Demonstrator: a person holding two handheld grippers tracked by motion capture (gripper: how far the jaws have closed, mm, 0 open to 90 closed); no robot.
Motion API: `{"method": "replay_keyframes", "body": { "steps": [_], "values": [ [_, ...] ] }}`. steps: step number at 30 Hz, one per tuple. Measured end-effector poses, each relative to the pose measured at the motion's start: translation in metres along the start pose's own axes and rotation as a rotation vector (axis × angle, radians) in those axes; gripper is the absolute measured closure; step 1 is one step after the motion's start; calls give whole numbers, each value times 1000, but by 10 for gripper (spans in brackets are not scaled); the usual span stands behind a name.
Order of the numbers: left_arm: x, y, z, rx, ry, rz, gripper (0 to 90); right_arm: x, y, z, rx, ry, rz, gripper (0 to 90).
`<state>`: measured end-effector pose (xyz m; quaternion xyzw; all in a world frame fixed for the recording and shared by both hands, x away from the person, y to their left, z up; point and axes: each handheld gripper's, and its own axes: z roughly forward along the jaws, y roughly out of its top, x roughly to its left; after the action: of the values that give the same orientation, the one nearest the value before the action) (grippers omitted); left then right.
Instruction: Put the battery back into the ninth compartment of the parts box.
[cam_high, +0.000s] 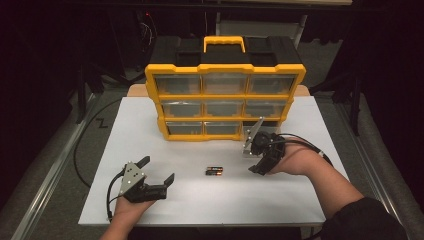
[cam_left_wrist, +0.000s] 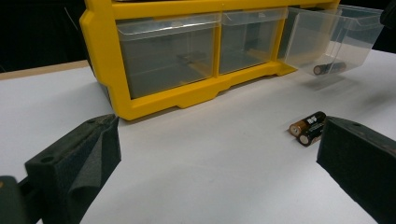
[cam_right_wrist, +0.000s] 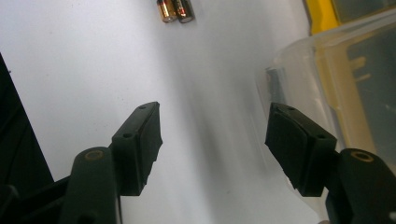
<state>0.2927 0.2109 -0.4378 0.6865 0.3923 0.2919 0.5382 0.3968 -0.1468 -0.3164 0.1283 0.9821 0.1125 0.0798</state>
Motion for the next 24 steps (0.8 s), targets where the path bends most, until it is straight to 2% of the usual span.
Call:
{"method": "replay_keyframes", "body": {
  "steps": [15, 24],
  "values": [
    [1, 0, -1, -3, 4, -2, 3, 13, -2, 22, 0, 20, -3, 307],
    [0, 0, -2, -5, 3, -1, 3, 20, -5, 34, -28, 21, 0, 294]
  ]
}}
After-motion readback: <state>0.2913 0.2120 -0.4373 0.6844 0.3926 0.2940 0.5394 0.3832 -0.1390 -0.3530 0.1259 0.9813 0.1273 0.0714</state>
